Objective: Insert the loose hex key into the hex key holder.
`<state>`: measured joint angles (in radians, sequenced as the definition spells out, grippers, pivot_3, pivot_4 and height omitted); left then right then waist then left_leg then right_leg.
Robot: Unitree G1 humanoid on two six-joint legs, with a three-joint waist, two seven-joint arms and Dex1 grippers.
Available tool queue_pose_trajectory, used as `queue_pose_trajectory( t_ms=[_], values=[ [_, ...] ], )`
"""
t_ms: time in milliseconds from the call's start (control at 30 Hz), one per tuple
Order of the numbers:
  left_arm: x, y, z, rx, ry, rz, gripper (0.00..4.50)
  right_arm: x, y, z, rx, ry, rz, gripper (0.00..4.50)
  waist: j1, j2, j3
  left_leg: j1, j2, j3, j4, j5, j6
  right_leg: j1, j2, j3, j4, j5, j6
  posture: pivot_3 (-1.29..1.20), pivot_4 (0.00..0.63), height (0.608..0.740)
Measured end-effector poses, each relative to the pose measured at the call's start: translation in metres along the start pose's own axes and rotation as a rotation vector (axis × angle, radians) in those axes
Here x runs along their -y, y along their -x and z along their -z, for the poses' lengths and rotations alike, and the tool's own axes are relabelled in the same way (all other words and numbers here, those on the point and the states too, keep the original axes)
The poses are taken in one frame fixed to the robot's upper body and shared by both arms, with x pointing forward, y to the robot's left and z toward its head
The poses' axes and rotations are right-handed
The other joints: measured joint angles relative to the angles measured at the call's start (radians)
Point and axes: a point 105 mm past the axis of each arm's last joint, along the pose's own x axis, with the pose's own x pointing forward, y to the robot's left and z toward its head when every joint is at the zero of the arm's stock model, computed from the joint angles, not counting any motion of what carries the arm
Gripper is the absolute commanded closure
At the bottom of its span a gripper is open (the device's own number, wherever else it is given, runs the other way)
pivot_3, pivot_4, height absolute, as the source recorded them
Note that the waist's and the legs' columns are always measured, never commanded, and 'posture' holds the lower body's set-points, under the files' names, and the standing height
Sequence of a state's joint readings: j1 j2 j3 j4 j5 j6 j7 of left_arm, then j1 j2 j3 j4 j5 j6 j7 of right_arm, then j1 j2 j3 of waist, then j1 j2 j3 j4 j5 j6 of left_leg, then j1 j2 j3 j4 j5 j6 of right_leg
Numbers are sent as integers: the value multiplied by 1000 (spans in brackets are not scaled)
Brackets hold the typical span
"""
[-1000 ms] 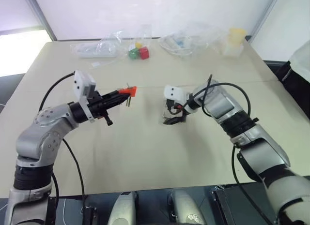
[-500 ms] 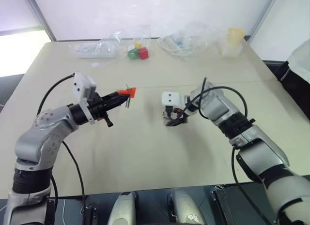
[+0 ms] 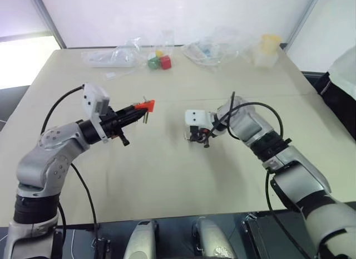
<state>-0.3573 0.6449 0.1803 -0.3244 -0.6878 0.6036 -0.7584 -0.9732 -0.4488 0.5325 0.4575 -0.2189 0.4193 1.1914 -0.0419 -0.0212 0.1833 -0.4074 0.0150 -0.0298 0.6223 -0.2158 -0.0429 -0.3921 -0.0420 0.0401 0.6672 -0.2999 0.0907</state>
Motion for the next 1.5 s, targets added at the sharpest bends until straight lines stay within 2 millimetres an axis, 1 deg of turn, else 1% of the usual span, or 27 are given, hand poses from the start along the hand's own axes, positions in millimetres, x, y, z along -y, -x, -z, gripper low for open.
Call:
queue_pose_trajectory(
  t_ms=[67,133,267,367,433,500,600,667,767,867,967,1133,1200,1500],
  values=[
    [0,0,0,2,0,0,4500,9,-2,-5,79,22,107,4473,0,0,0,-1,0,0,0,0,0,-2,0,0,1,0,0,0,150,740],
    [0,-1,0,8,2,-1,4500,19,0,-18,183,23,210,4473,-2,1,1,-3,0,1,-1,0,0,-5,0,1,1,0,0,0,150,740],
    [0,-5,2,25,5,-3,4500,49,22,-58,457,-53,483,4473,-1,1,1,-3,1,1,-3,0,0,-6,0,2,0,0,0,0,150,740],
    [-3,-11,1,42,5,-8,4500,64,46,-86,662,-140,681,4473,-1,1,1,-3,1,1,-3,0,0,-6,-1,2,0,0,0,0,150,740],
    [-4,-15,2,41,1,-7,4500,67,59,-96,758,-169,781,4473,3,1,1,-3,0,1,-3,0,0,-5,-2,1,0,0,0,0,150,740],
    [-6,-15,5,35,1,-14,4500,67,64,-97,795,-179,837,4473,4,1,1,-3,0,1,-3,0,0,-5,-2,2,0,0,0,0,150,740],
    [-9,-18,4,43,-5,-23,4500,68,70,-95,854,-258,868,4473,2,1,1,-3,0,1,-3,0,0,-5,-2,2,0,0,0,0,150,740],
    [-14,-22,0,62,-27,-39,4500,64,76,-105,927,-322,830,4473,1,1,1,-3,1,1,-4,0,0,-6,-1,2,0,0,0,0,150,740],
    [-19,-27,-7,91,-52,-62,4500,54,82,-123,1006,-353,739,4473,-1,1,1,-3,1,1,-5,0,0,-6,-1,1,0,0,0,0,150,740],
    [-22,-29,-7,99,-51,-76,4500,46,83,-134,1064,-400,667,4473,-1,1,1,-3,1,1,-5,0,0,-6,-1,1,0,0,0,0,150,740],
    [-23,-35,-8,115,-50,-85,4500,43,85,-142,1106,-443,636,4473,0,1,1,-3,1,1,-5,0,0,-6,-1,1,0,0,0,0,150,740],
    [-20,-43,-10,135,-45,-80,4500,43,95,-157,1171,-450,628,4473,0,1,1,-3,0,1,-5,0,0,-6,-1,1,0,0,0,0,150,740],
    [-20,-46,-12,140,-45,-77,4500,45,101,-160,1210,-463,642,4473,0,1,1,-3,0,1,-5,0,0,-6,-1,1,0,0,0,0,150,740],
    [-20,-50,-16,159,-45,-86,4500,46,113,-164,1300,-462,709,4473,-1,1,1,-3,1,1,-6,0,0,-7,-1,2,0,0,0,0,150,740]
  ],
)
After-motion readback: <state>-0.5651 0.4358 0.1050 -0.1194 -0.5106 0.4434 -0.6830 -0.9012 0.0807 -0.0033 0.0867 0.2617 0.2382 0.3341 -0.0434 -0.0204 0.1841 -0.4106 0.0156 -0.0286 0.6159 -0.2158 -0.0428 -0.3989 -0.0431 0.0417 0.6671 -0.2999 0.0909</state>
